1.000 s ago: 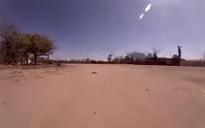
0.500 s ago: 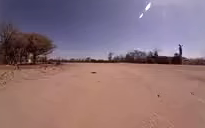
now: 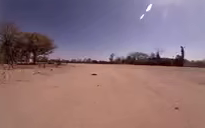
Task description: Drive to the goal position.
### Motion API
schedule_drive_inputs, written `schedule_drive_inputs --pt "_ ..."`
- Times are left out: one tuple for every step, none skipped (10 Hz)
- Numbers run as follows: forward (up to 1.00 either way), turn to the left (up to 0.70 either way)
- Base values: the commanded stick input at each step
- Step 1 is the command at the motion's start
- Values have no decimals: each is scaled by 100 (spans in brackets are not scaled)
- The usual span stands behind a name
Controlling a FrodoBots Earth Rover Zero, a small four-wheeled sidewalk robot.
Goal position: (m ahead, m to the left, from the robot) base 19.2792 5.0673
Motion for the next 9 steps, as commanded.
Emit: schedule_drive_inputs --pt "100 -12" --pt "100 0" --pt "100 0" --pt "100 0" --pt "100 0" --pt "100 0" --pt "100 0" --pt "100 0" --pt "100 0"
